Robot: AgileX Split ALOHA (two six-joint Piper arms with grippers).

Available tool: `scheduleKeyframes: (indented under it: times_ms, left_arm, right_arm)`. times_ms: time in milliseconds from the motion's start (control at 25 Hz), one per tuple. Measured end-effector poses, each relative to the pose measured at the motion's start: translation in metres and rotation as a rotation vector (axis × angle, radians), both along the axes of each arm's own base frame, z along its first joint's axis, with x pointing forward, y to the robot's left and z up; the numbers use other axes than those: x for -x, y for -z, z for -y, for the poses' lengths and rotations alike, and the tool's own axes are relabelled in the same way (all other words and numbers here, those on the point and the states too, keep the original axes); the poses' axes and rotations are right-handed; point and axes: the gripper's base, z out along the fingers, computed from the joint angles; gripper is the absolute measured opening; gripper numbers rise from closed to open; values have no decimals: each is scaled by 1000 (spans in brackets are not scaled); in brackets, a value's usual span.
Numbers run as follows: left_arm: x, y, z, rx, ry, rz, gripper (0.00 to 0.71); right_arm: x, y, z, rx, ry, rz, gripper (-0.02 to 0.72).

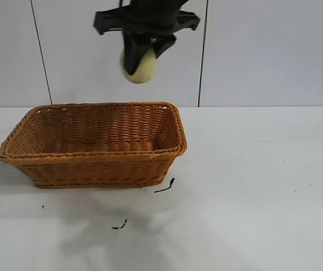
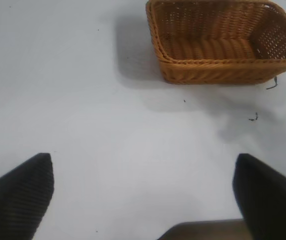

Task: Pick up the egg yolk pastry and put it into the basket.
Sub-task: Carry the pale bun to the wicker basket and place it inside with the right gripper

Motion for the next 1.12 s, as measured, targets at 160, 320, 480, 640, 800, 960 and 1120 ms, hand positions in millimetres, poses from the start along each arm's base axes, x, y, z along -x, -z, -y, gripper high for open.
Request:
scheduleKeyframes:
  times_ms: [160, 320, 480, 640, 800, 960, 1120]
  left_arm:
    - [0, 0, 0, 0, 0, 0, 695]
    - [0, 0, 0, 0, 0, 0, 695]
    - [0, 0, 0, 0, 0, 0, 695]
    - [0, 0, 0, 0, 0, 0, 695]
    - [0, 0, 0, 0, 0, 0, 695]
    - [0, 0, 0, 0, 0, 0, 695]
    - [0, 0, 0, 0, 0, 0, 695]
  right_arm:
    - [-4, 41, -23, 1, -2, -27, 172]
    - [-15, 88, -30, 14, 16, -45, 172]
    - [-20, 117, -33, 31, 17, -53, 193]
    - [-20, 118, -34, 28, 17, -49, 362]
    - [-22, 109, -34, 32, 14, -39, 576]
    - [-24, 87, -33, 63, 12, -37, 637]
    - [-31, 54, -29, 37, 43, -8, 645]
